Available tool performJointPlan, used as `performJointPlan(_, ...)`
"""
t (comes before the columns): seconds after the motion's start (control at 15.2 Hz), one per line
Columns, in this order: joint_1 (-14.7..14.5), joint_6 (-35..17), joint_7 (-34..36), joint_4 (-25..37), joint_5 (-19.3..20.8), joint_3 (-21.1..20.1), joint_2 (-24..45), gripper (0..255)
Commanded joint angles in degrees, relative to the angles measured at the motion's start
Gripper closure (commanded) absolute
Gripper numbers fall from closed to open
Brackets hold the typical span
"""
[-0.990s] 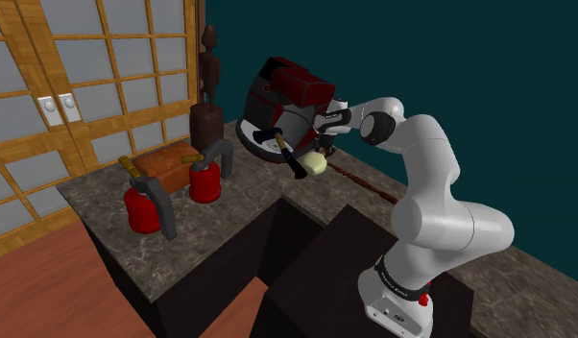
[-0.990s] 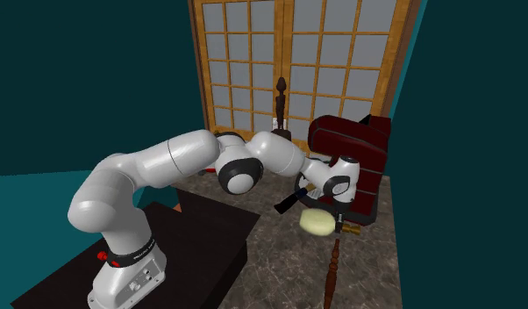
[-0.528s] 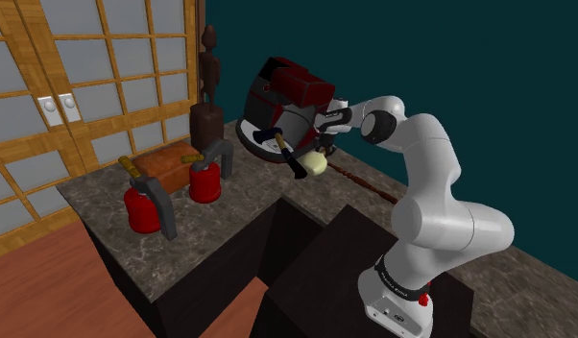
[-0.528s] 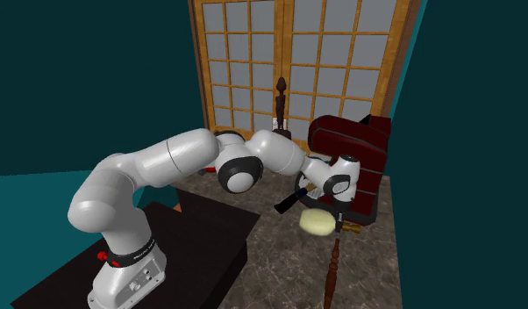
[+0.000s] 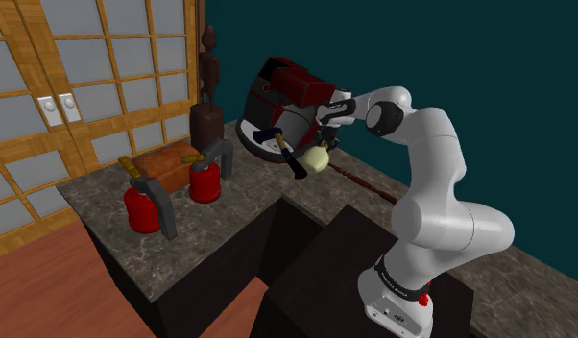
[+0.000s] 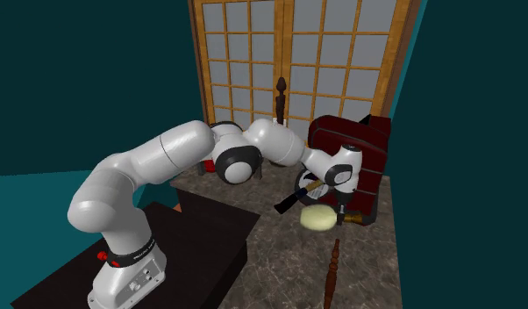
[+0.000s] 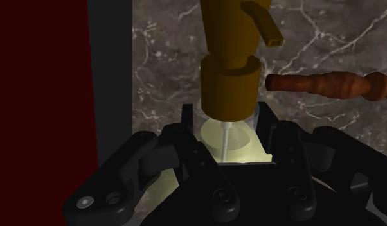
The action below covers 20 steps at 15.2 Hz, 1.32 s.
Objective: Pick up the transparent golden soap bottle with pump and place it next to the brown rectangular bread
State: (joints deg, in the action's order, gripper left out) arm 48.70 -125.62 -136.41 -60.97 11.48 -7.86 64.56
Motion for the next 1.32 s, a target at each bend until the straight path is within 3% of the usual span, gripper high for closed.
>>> performJointPlan(0.0,0.1,0.5,-0.1,-0.6,-0.1,-0.1,-1.2,255)
performJointPlan(1.25,0.7,7.8,-0.6,-3.1,-0.9,-1.0,-10.9,255)
